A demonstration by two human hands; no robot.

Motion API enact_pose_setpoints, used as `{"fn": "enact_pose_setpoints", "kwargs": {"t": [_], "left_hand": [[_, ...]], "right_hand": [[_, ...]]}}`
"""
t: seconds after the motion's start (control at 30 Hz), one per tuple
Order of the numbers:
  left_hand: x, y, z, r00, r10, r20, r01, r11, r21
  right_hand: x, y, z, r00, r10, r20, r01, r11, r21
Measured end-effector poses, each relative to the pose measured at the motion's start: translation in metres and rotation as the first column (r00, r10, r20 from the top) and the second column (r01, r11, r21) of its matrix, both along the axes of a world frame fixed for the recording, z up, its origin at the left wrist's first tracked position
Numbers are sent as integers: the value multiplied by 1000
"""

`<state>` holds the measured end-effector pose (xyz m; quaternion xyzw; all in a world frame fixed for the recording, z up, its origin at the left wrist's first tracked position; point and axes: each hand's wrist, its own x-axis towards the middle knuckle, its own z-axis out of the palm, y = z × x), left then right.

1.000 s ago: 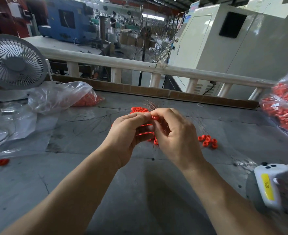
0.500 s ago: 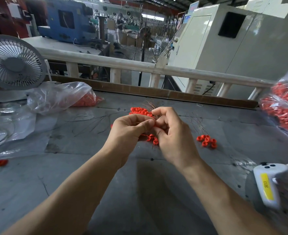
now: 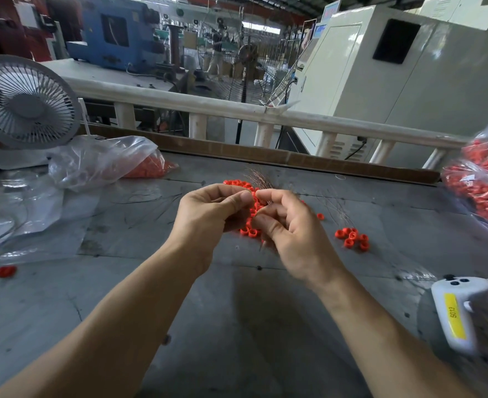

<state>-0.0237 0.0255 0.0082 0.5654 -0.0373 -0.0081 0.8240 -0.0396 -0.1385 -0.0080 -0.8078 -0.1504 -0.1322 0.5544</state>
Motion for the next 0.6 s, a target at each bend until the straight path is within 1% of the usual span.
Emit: {"fn": "enact_pose_setpoints", "kwargs": {"t": [0.1,0.27,0.33,0.47,0.6], "left_hand": [[3,4,0,999,49,12,-49,999,-5],[0,2,1,997,77,10,-77,996,-49],[0,3,1,996,86,12,-85,995,-55],[1,3,1,991,133,-4,-133,987,-91],[0,1,1,981,192,-23,-193,977,-93]], "right_hand": [[-2,-3,2,999,28,-33,-27,999,23],[-3,-3,4,998,55,-24,-55,998,25],[-3,-3,3,999,37,-22,-36,999,32],[-2,-7,3,1000,-26,3,26,1000,-4],[-5,-4,5,999,-40,29,41,998,-38]]}}
